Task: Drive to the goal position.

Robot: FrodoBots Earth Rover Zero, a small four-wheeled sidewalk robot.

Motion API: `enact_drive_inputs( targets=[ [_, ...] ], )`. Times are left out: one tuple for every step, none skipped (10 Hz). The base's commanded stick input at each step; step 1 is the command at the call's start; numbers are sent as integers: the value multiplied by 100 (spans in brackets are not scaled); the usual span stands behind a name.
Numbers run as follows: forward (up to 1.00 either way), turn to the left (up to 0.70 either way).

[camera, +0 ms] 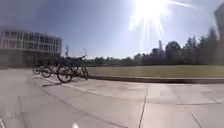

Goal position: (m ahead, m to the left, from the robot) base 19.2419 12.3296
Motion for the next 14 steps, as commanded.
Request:
enact_drive_inputs(
  targets=[
    [-70,-14],
    [-70,-10],
    [-70,-5],
    [-70,0],
    [-18,0],
    [5,2],
    [18,9],
    [62,13],
    [70,14],
    [70,14],
    [70,14],
    [70,14],
    [70,14],
    [70,14]
  ],
)
